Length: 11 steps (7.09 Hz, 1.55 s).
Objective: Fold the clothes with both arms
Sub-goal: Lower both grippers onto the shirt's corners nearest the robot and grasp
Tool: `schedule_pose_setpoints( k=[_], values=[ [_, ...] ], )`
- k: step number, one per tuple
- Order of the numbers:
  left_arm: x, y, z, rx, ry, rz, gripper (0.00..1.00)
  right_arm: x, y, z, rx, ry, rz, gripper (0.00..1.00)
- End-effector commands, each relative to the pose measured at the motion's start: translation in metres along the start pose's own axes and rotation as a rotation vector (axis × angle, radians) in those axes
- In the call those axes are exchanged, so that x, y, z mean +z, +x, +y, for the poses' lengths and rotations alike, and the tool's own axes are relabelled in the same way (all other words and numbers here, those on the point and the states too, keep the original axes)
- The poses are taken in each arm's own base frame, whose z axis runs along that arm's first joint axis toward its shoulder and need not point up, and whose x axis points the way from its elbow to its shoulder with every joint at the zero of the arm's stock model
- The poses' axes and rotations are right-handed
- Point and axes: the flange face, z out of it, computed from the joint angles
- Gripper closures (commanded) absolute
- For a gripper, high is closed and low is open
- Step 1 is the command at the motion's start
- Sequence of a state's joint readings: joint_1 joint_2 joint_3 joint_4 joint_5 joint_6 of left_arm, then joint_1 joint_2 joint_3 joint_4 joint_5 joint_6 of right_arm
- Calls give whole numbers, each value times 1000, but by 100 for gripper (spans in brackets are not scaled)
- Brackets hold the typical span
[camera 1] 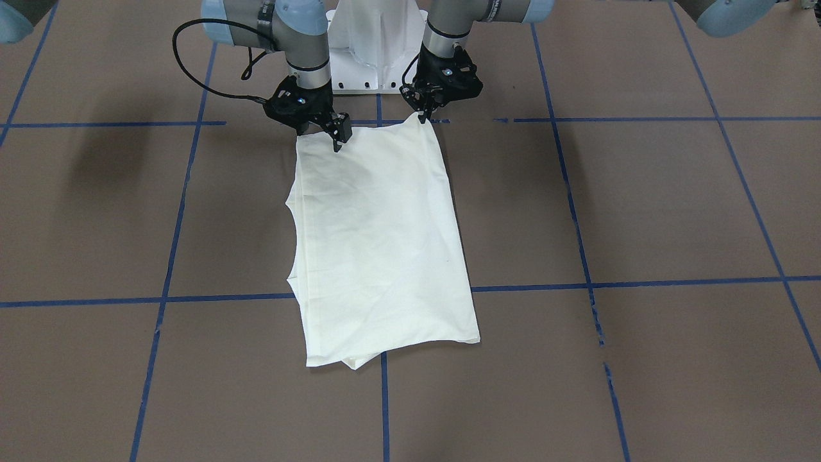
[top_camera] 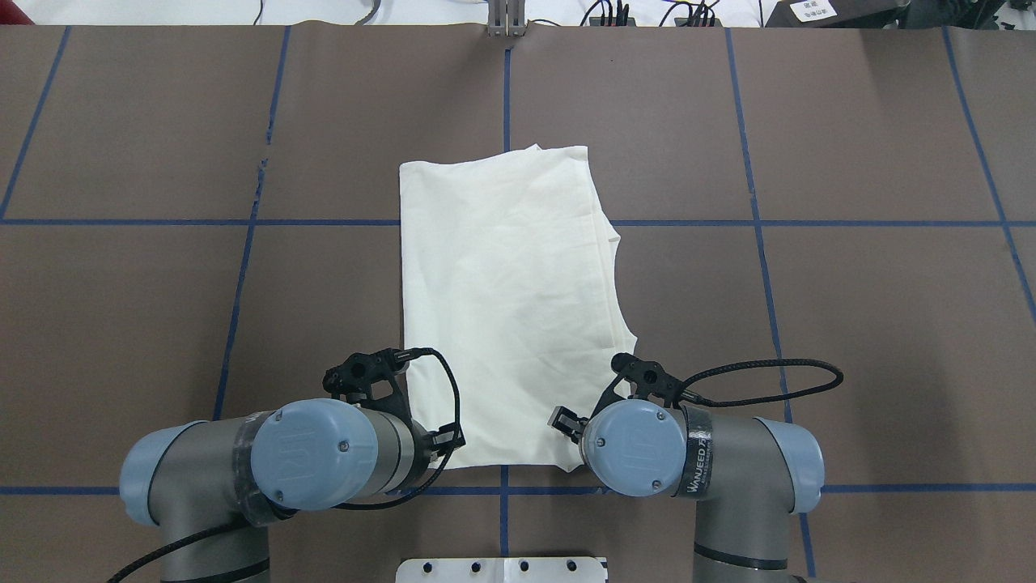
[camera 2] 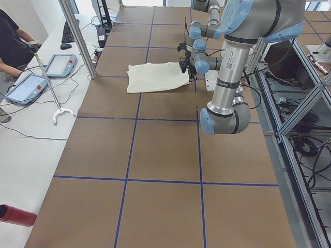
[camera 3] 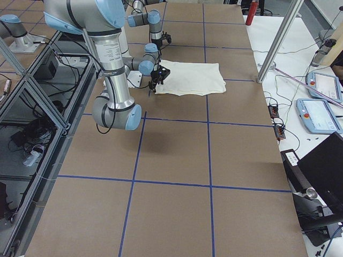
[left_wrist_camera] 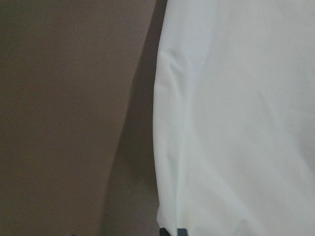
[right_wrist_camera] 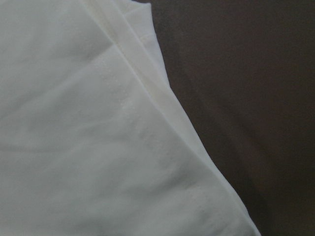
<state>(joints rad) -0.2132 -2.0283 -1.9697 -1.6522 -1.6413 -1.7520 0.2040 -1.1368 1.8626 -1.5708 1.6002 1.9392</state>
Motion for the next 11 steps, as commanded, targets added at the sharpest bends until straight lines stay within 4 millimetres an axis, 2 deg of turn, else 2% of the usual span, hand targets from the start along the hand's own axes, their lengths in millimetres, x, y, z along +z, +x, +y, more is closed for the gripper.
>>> schedule_pose_setpoints(
  k=[1,2,3,4,6,8,10,11],
  values=[
    [-1,1,0,0,0,1,100,-2,0,0,2,-4,-1,57],
    [-1,1,0,0,0,1,100,-4,0,0,1,-8,-3,83],
    [0,0,-1,-1,1,0,100,-7,-2,-1,0,-11,-9,94],
    [0,0,-1,-1,2,-2,100,-9,-6,-2,1,-11,-15,100],
    [0,1,-1,-1,1,0,100,-22,-21,-4,10,-12,-48,100],
    [-4,4,0,1,-2,9,100,-38,-26,-12,24,-14,-77,100],
    [-16,1,3,21,-12,24,100,-73,-18,-10,20,-67,-121,100],
    [-32,4,5,23,-15,52,100,-91,-14,-1,8,-91,-151,100]
  ],
)
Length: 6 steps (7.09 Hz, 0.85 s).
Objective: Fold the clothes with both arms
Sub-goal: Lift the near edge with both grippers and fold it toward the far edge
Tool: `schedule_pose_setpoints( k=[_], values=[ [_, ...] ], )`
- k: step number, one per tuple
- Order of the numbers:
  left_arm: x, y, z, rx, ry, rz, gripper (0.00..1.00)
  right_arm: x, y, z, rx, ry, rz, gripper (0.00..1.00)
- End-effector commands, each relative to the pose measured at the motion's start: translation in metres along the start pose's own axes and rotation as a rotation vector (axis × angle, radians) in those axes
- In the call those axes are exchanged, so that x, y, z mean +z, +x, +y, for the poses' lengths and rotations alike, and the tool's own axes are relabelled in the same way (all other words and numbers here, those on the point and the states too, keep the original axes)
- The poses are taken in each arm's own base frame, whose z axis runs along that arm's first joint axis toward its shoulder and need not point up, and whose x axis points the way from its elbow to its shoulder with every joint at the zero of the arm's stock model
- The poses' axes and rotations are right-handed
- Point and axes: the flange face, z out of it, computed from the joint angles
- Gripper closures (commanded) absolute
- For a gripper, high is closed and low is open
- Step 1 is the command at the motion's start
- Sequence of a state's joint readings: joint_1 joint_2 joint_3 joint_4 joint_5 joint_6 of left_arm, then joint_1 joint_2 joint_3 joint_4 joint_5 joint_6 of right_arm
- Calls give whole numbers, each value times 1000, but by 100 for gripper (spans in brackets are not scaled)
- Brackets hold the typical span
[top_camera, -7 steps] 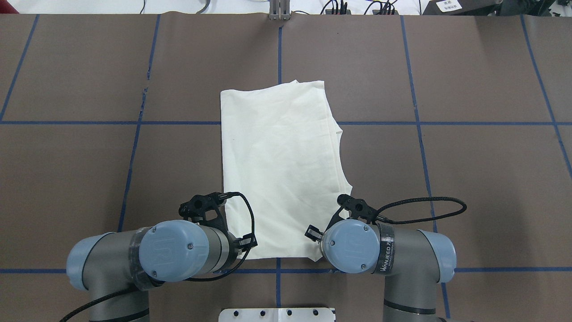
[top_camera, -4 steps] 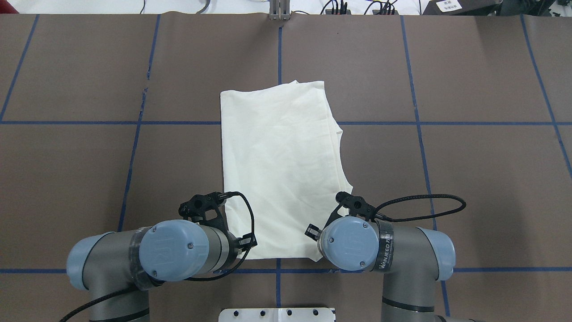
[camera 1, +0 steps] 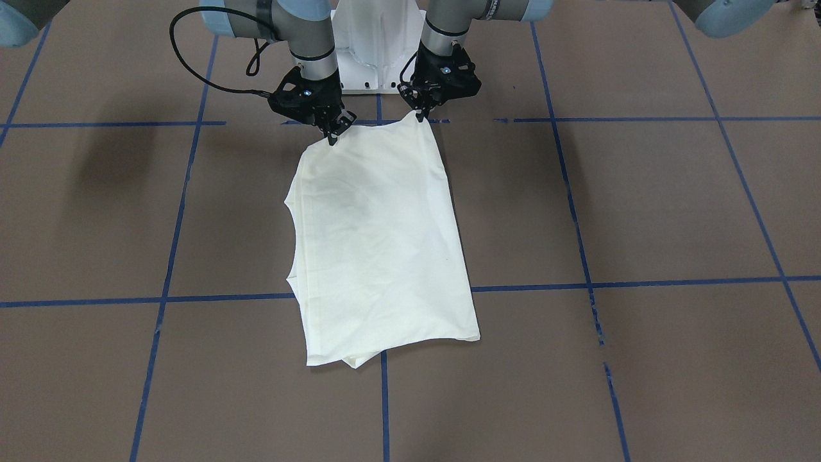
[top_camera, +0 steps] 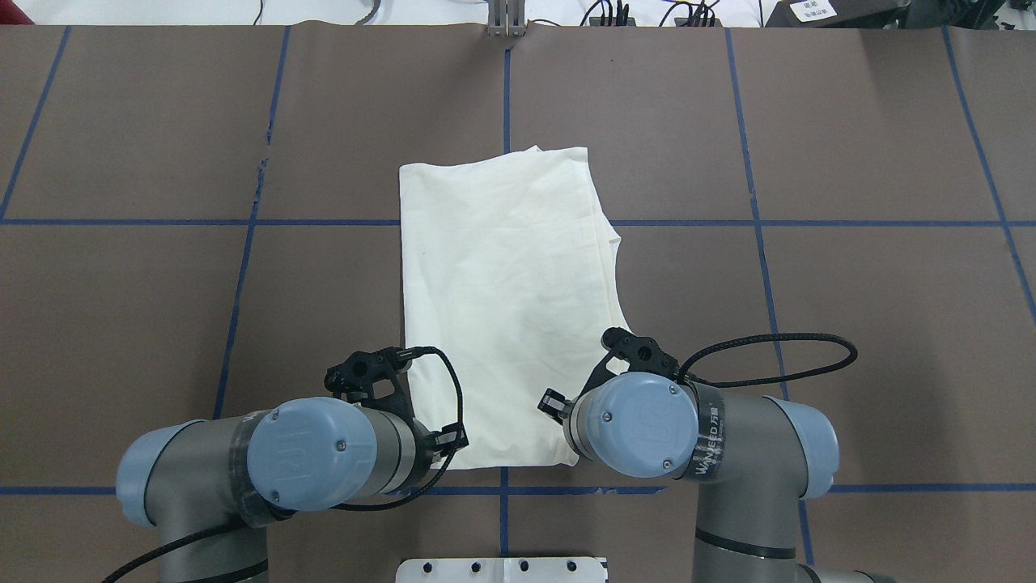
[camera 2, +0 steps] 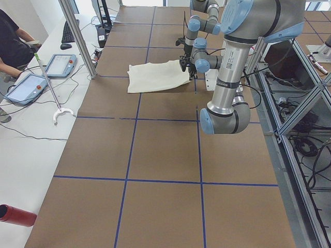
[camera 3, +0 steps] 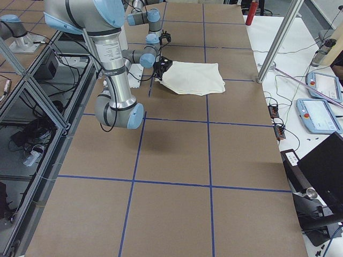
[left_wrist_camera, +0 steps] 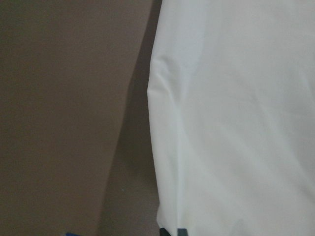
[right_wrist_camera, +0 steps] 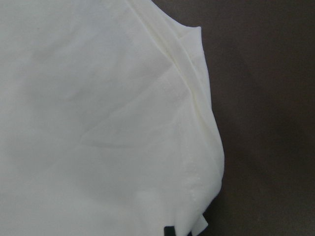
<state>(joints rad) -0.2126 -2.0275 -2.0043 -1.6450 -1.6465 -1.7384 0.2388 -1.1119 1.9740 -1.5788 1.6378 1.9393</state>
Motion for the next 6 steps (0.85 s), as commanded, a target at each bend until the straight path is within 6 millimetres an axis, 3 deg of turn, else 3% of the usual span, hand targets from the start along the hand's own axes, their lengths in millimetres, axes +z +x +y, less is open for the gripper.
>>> schedule_pose_setpoints(
  k=[1,2,4,5,6],
  values=[
    [-26,2,5,10,-10,45,100,-37,6,24,-23,-70,-51,100],
    [-35,-3,23,26,-40,54,100,-48,12,32,-34,-109,-58,100],
    [-70,-11,38,41,-65,53,100,-53,27,31,-37,-137,-50,100],
    [-66,-9,41,49,-75,52,100,-50,25,29,-39,-129,-49,100],
    [-64,-7,38,63,-76,52,100,-53,19,11,-24,-101,-62,100]
  ],
)
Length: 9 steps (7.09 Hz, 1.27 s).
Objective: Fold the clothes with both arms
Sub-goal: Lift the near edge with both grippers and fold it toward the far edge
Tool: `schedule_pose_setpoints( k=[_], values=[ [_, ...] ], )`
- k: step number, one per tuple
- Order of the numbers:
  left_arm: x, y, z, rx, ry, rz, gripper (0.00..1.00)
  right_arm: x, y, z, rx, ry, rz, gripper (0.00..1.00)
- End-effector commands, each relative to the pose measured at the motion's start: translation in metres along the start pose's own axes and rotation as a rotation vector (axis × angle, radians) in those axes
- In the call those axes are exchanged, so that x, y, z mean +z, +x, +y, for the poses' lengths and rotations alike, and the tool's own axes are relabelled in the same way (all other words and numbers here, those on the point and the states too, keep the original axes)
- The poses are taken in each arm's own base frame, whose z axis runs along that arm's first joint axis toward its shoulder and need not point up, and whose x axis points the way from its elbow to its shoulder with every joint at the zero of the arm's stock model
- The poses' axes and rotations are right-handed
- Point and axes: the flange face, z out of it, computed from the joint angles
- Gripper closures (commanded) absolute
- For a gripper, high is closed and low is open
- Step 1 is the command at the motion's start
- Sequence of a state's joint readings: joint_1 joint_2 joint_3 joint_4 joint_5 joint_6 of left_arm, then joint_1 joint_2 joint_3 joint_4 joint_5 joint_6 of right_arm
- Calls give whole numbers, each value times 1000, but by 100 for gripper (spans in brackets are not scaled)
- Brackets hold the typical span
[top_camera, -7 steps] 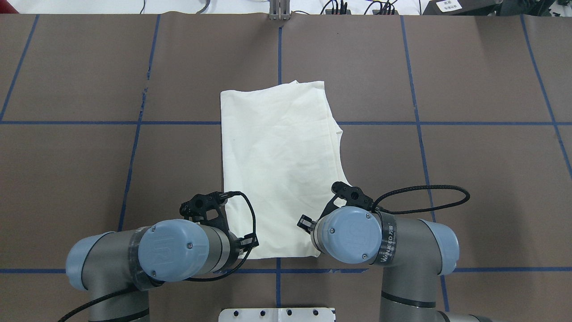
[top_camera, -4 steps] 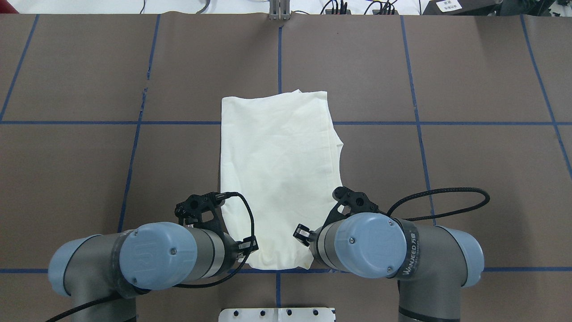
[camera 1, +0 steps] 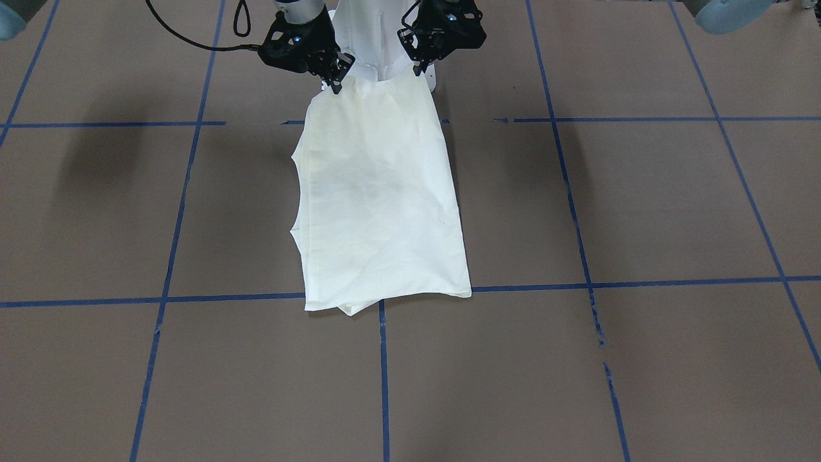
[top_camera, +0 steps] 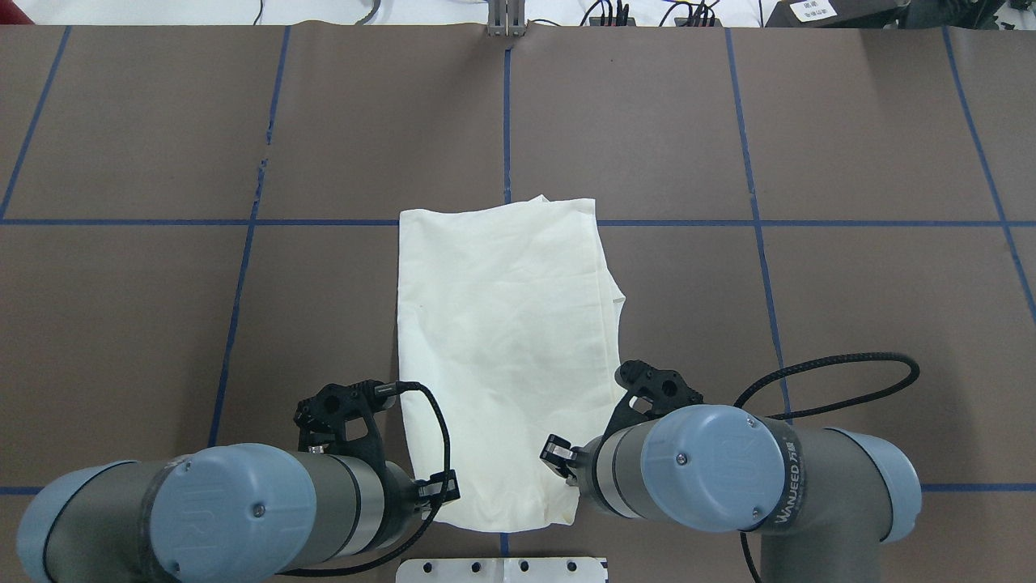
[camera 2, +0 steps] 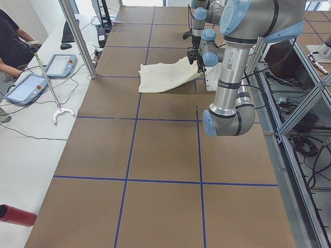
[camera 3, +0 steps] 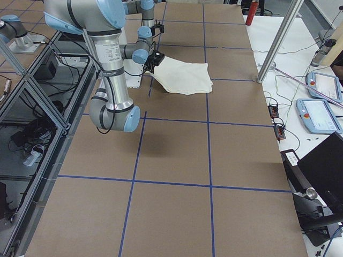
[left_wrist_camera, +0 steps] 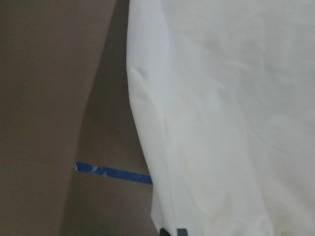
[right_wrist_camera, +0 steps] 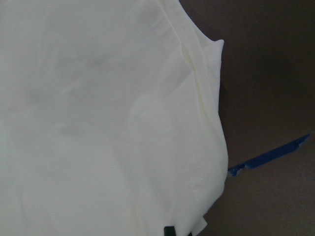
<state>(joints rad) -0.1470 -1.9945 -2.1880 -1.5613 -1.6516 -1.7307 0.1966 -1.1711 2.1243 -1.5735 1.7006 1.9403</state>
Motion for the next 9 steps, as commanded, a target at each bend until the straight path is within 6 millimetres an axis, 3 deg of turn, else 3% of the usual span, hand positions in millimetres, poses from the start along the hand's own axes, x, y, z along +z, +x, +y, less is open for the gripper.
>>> schedule_pose_setpoints(
  k=[1,2,3,5,6,7,9],
  values=[
    [-11,8,-24,3,34,27,100,-15,-14,-38,36,56,-36,100],
    [-25,12,-58,-31,86,67,100,-19,-23,-69,73,99,-52,100],
    [-21,13,-93,-60,121,89,100,-22,-34,-106,116,122,-67,100],
    [23,26,-179,-109,186,154,100,-2,-74,-182,187,153,-78,100],
    [32,25,-222,-137,218,157,100,10,-86,-210,194,168,-71,100],
    [31,18,-251,-147,239,166,100,26,-93,-232,211,184,-63,100],
    [19,15,-275,-129,275,168,100,21,-113,-264,240,204,-77,100]
  ],
)
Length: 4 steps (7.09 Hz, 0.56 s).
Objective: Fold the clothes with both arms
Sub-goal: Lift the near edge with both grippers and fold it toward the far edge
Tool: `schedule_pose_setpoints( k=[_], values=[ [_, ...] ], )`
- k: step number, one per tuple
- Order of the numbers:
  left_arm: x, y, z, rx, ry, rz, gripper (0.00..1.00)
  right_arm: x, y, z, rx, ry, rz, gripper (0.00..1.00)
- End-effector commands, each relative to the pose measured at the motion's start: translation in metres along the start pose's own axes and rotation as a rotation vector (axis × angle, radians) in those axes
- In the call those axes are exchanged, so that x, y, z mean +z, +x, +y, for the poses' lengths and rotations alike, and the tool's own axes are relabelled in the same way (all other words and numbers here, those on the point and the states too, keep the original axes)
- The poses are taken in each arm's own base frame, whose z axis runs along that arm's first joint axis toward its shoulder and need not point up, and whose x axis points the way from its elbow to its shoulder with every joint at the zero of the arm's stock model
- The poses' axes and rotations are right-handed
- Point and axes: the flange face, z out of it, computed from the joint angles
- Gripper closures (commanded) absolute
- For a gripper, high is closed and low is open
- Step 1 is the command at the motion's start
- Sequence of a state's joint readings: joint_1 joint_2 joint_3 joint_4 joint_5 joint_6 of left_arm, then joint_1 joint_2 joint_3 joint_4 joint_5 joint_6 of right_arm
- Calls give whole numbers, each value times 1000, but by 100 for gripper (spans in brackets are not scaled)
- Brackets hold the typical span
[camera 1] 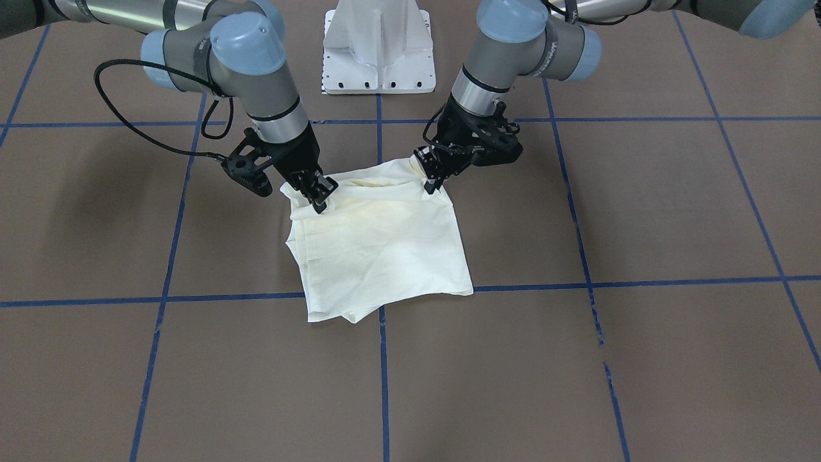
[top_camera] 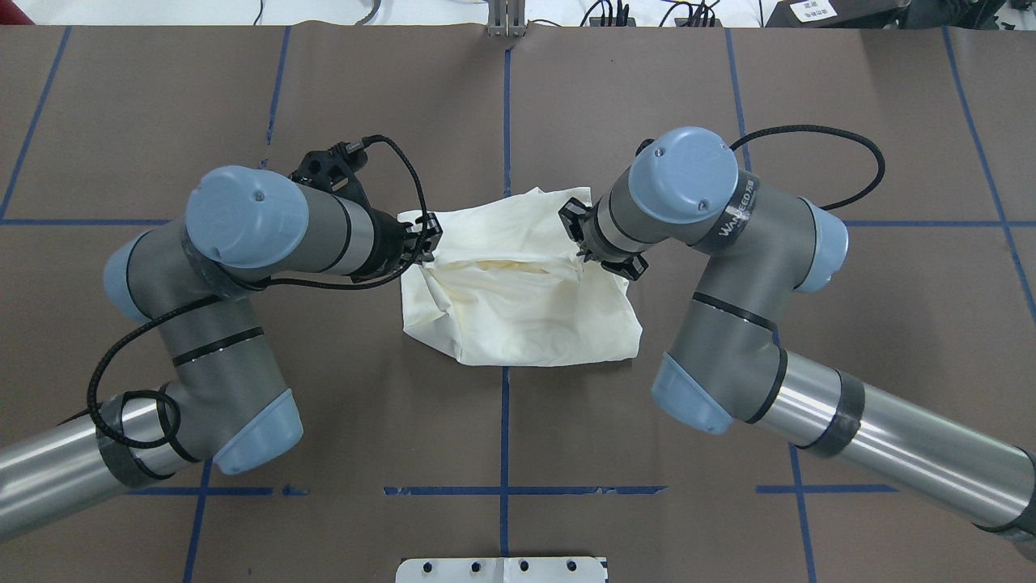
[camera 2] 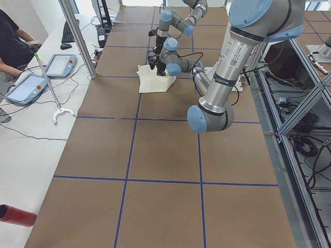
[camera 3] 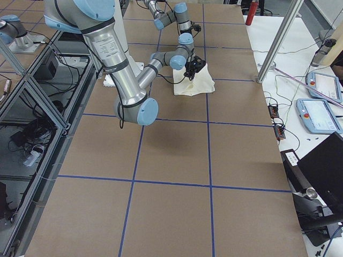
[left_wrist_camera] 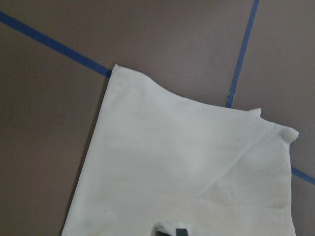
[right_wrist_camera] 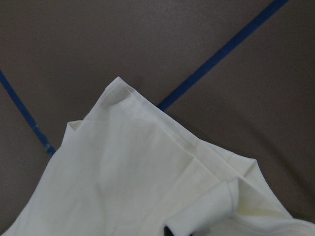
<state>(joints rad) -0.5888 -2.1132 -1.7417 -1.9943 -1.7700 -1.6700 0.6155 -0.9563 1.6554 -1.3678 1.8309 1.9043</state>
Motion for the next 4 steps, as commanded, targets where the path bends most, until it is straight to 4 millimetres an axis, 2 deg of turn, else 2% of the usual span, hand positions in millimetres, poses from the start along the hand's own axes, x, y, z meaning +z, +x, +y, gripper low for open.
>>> schedule_pose_setpoints(
  k=[1,3,4],
  values=[
    [0,3,-24,-1,29,3,100,3,-43,-35,26,2,3,100],
    [17,11,-29,-7,33,-13,100,21,-76,-46,20,12,15,100],
    [30,18,-31,-9,37,-25,100,29,-80,-49,16,7,-4,100]
  ],
)
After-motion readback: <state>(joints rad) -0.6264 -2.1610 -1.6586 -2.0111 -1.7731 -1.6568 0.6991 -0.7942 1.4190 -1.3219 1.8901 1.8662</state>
